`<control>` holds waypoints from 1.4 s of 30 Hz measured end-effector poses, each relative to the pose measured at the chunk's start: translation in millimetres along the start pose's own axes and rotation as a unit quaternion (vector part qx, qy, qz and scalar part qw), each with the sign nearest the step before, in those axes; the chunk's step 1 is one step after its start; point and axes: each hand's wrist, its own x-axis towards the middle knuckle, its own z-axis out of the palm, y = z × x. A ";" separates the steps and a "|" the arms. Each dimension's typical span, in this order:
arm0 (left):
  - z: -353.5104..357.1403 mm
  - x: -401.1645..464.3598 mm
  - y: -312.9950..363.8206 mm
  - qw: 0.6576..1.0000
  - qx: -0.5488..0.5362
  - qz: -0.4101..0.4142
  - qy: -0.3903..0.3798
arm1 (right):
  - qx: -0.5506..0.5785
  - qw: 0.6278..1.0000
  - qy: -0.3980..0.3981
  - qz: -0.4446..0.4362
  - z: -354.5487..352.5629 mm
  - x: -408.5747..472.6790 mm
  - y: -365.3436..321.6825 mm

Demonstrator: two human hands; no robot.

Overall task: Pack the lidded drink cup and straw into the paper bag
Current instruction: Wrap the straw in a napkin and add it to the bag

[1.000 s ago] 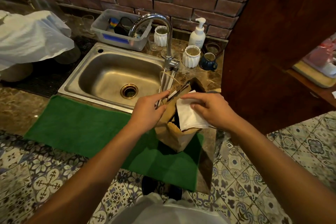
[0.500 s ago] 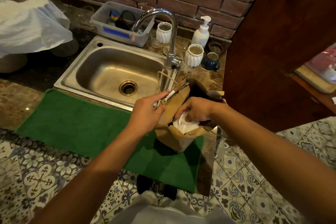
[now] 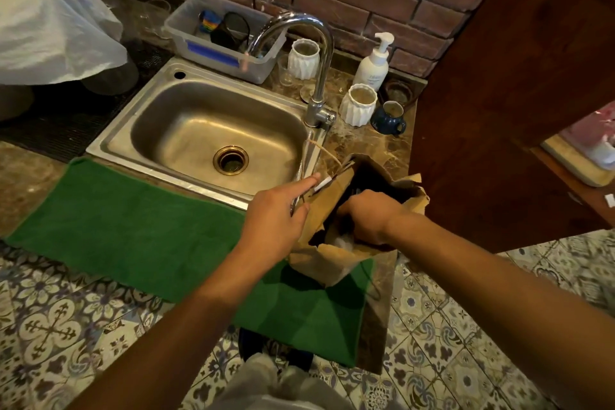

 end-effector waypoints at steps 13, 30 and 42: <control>-8.9 -9.3 6.2 0.999 0.008 0.013 0.033 | 0.226 0.952 0.205 -0.032 -33.6 -75.8 1.1; -5.0 -7.5 14.4 0.996 0.075 0.043 0.021 | 0.428 0.844 0.321 -0.021 -55.9 -76.3 -6.8; -3.2 -2.8 19.4 0.993 0.096 0.060 0.017 | 0.466 0.768 0.439 -0.023 -94.1 -57.3 -18.7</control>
